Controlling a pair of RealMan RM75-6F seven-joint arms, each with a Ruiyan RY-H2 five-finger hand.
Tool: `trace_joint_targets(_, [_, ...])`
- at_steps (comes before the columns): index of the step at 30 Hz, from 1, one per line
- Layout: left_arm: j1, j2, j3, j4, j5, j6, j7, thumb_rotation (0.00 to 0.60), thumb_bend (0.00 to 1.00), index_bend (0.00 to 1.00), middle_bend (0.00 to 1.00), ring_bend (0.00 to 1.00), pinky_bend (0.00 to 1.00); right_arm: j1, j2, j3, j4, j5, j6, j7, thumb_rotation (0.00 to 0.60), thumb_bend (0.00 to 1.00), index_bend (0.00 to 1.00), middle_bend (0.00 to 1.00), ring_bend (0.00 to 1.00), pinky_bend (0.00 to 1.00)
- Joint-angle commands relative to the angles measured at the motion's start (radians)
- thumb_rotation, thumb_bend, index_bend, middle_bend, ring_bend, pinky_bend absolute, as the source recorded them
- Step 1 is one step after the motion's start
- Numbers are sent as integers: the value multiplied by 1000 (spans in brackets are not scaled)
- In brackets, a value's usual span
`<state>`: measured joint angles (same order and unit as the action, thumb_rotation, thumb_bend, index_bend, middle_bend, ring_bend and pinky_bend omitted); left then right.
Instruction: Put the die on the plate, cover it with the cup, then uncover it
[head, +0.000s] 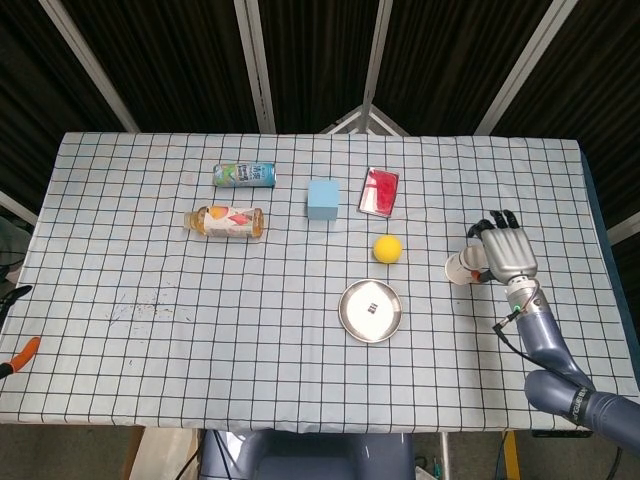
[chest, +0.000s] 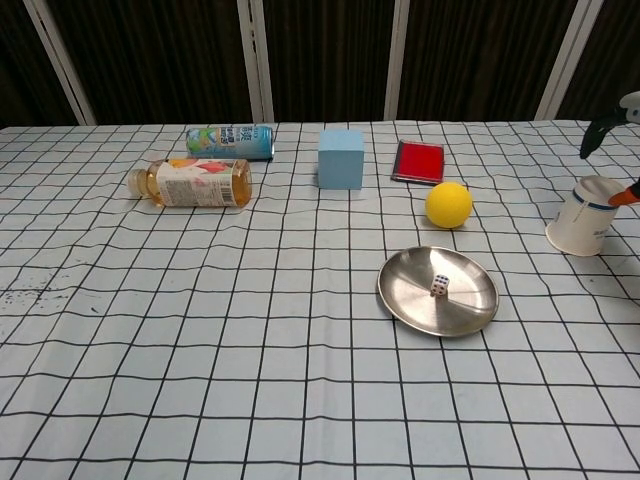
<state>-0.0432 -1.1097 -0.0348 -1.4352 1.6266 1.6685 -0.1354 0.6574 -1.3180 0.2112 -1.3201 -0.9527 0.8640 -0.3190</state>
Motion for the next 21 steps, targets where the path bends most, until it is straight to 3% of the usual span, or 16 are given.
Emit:
trace_joint_targets(1, [-1, 0, 1, -1, 0, -3, 3, 600, 384, 186, 0, 0, 23, 2, -2, -4, 2, 0, -2, -2, 600, 191, 347, 268, 90, 0])
trace_joint_targets(21, [0, -1, 0, -3, -1, -3, 10, 600, 385, 196, 0, 0, 23, 29, -59, -23, 82, -5, -31, -2, 600, 191, 368, 365, 132, 0])
